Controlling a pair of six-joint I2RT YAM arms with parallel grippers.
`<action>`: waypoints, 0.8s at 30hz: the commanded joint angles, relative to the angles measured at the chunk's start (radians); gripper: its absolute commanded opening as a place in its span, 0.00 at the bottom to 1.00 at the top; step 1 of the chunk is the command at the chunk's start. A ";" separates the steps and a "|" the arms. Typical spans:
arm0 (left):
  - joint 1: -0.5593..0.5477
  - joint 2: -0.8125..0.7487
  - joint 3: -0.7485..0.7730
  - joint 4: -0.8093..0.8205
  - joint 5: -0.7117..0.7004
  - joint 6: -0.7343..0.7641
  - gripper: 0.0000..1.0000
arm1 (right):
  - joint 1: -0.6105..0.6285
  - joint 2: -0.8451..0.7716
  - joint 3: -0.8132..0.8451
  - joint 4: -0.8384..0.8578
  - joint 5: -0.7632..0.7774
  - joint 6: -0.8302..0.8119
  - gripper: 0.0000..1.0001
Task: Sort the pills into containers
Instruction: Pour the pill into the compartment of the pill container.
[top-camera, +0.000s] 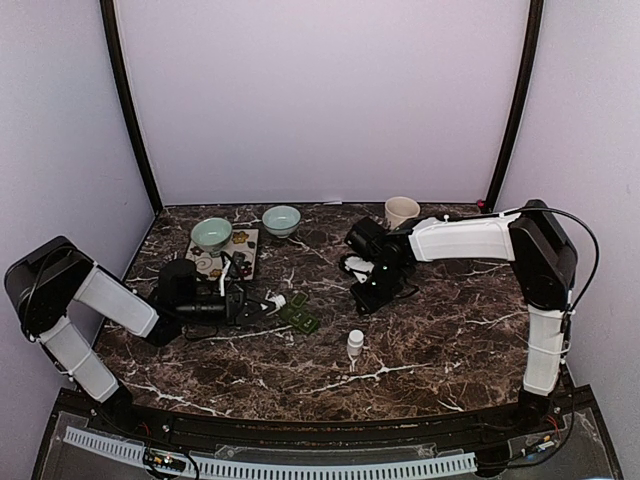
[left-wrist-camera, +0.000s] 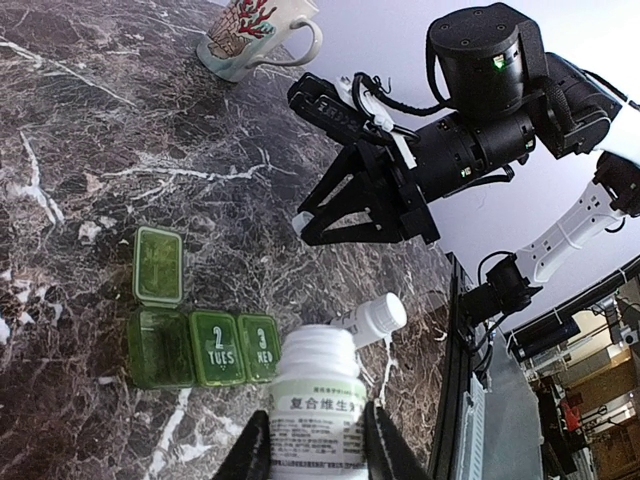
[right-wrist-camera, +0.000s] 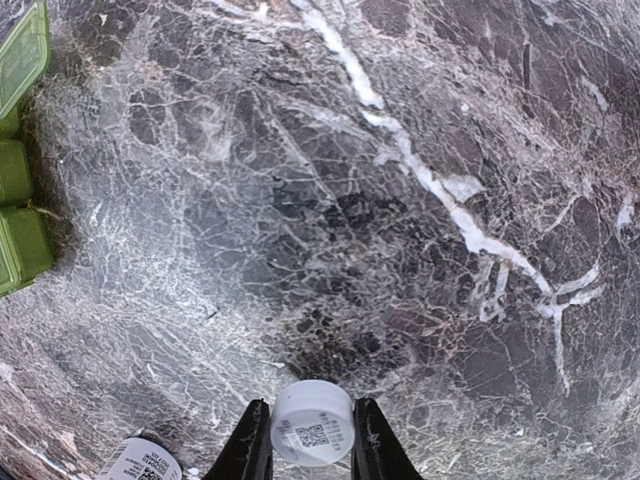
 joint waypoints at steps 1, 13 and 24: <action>0.010 0.024 0.027 0.045 -0.016 0.022 0.00 | 0.005 -0.036 0.016 0.013 0.005 0.008 0.01; 0.019 0.065 0.036 0.026 -0.017 0.037 0.00 | 0.002 -0.041 0.013 0.017 0.001 0.010 0.00; 0.019 0.073 0.049 -0.042 -0.054 0.065 0.00 | 0.001 -0.049 0.006 0.017 0.003 0.012 0.00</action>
